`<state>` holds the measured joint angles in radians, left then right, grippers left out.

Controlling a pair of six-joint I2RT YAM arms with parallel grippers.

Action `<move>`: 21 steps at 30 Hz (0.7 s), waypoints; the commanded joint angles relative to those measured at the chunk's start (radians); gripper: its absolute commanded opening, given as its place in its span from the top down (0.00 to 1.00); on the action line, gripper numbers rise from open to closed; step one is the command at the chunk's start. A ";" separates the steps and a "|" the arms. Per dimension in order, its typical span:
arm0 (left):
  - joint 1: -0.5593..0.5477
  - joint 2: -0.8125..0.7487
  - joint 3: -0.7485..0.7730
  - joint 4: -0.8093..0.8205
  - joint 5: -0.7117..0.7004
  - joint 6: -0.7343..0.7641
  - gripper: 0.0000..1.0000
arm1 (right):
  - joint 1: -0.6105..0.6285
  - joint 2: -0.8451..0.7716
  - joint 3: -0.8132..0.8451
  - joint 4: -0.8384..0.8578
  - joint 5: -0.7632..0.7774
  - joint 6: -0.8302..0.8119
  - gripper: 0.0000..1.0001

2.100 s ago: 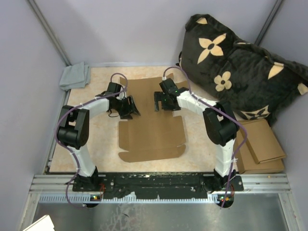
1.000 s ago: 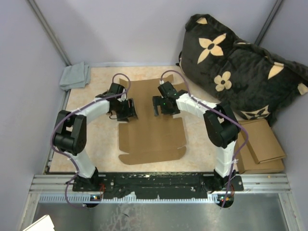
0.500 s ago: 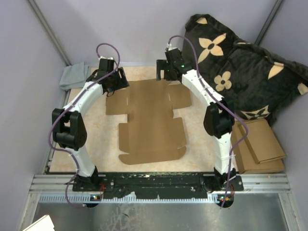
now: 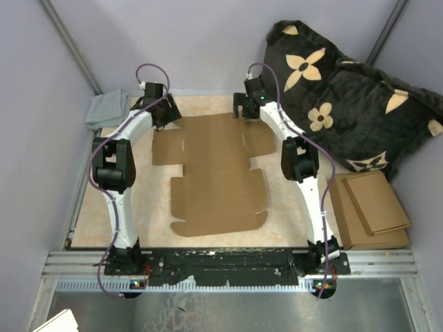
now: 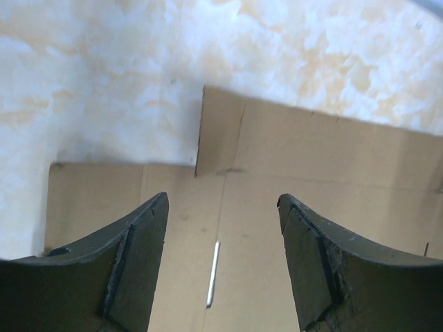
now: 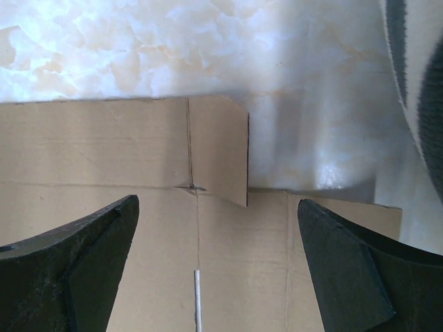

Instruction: Fold the paper box

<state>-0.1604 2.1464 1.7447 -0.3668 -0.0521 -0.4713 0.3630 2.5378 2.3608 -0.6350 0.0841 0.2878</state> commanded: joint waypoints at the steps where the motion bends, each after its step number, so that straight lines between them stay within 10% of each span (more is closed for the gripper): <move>1: -0.001 0.035 0.082 0.069 -0.004 0.010 0.29 | -0.011 0.010 0.066 0.105 -0.060 -0.026 0.01; 21: 0.012 0.141 0.123 0.144 0.053 0.020 0.31 | -0.013 0.046 0.060 0.242 -0.184 -0.036 0.01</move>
<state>-0.1543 2.2845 1.8286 -0.2836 -0.0349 -0.4706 0.3565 2.5744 2.3646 -0.4492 -0.0605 0.2630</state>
